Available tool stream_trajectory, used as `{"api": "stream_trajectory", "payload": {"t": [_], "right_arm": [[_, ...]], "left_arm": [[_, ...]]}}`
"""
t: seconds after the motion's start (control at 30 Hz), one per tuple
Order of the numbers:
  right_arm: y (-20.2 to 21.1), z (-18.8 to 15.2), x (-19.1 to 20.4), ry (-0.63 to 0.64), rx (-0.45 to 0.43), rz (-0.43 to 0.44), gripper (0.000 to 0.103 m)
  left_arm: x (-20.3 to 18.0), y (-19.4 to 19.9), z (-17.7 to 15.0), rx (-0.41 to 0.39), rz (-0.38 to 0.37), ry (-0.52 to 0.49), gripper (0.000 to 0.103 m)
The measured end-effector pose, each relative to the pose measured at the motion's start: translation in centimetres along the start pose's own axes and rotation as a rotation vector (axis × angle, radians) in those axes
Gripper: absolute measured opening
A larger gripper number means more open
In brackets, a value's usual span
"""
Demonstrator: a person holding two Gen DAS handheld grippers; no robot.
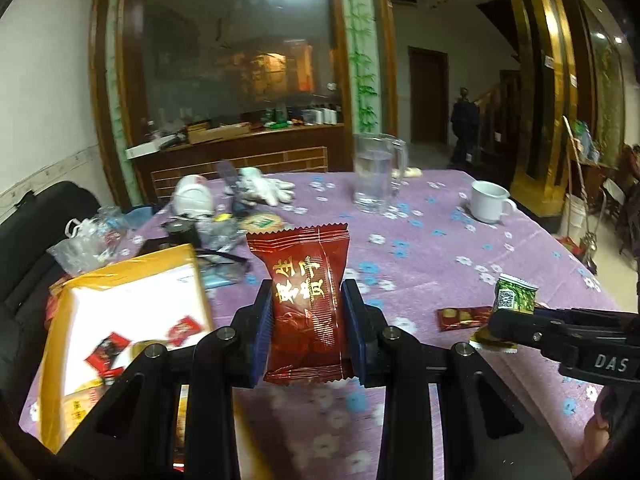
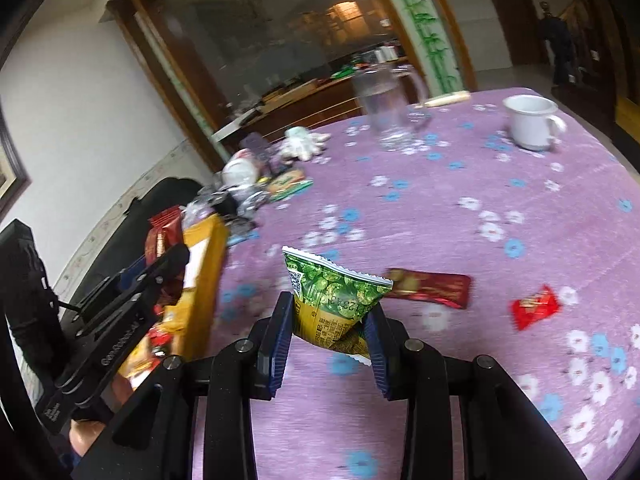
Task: Organize snacks
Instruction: 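Lower both packs into the box and open both tools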
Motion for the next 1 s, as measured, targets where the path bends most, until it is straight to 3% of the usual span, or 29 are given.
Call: {"api": "stream_trajectory", "payload": {"t": [0.27, 0.57, 1.0], "right_arm": [[-2.0, 0.9, 8.0, 0.109, 0.025, 0.093, 0.035], [-6.4, -0.7, 16.3, 0.220, 0.114, 0.192, 0.035], [-10.4, -3.5, 20.1, 0.268, 0.210, 0.216, 0.035]], "left_arm": [[7.5, 0.4, -0.7, 0.003, 0.099, 0.105, 0.030], [13.8, 0.0, -3.1, 0.050, 0.181, 0.206, 0.030], [17.8, -1.3, -5.1, 0.113, 0.218, 0.291, 0.030]]}}
Point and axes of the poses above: each gripper's, at about its wrist camera, not at the fingertips, and y roughly against the way its jaws point, x to its left, z to its top, the point moved 9 cm from there along -y, roughly the way its jaws point, and after that the axes turned 4 degrees about y, right-handed, at the moved point
